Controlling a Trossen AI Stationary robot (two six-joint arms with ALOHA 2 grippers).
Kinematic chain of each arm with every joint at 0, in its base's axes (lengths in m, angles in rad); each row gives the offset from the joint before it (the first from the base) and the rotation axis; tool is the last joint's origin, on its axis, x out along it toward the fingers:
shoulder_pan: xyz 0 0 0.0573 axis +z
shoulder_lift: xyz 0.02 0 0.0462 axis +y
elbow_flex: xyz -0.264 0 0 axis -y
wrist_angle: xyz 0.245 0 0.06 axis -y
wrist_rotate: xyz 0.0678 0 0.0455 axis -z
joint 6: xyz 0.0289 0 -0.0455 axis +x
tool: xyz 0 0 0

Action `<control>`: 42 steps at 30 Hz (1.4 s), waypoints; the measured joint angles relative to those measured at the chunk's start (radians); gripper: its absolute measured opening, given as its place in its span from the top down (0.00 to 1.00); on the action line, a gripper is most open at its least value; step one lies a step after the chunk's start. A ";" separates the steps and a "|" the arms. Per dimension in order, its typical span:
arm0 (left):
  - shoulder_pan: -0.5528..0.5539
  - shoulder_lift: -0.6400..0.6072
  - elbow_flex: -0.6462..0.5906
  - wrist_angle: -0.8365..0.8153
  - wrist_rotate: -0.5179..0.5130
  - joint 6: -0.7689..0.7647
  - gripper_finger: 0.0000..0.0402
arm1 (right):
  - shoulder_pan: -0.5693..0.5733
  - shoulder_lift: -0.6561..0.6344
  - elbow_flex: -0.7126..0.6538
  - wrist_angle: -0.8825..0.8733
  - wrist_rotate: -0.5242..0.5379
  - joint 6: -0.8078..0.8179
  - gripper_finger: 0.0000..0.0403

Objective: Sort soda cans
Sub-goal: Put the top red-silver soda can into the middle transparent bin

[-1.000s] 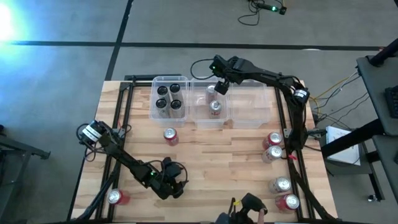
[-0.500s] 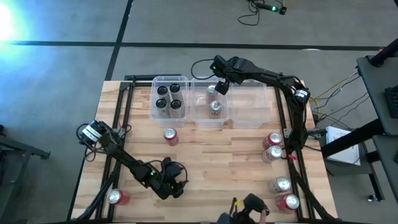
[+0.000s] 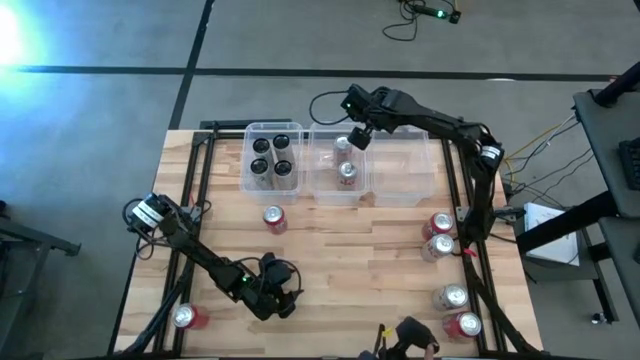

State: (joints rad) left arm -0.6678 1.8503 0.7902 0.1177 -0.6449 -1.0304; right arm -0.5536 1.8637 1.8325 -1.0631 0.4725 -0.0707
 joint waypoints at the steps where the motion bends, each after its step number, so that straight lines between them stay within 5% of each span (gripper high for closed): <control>1: 0.000 0.000 0.000 0.000 0.000 0.000 0.23 | 0.002 -0.008 0.002 -0.016 0.000 0.002 0.09; 9: 0.000 0.000 0.000 0.002 0.000 -0.003 0.23 | 0.001 -0.040 -0.006 -0.316 -0.122 0.162 0.09; 21: 0.000 -0.003 0.000 0.000 0.001 -0.007 0.23 | 0.073 -0.141 -0.029 -0.433 -0.131 0.315 0.09; 28: 0.005 -0.041 -0.001 0.024 0.006 0.089 0.23 | 0.381 -0.375 -0.179 -0.505 -0.142 0.662 0.09; 34: 0.019 -0.044 -0.001 0.078 -0.029 0.181 0.23 | 0.711 -0.552 -0.402 -0.506 -0.192 1.189 0.09; 42: 0.075 -0.041 0.011 0.081 -0.076 0.295 0.23 | 1.021 -0.607 -0.583 -0.505 -0.332 1.723 0.09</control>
State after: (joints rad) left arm -0.5928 1.8095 0.8013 0.1989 -0.7208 -0.7354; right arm 0.4672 1.2570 1.2494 -1.5681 0.1402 1.6518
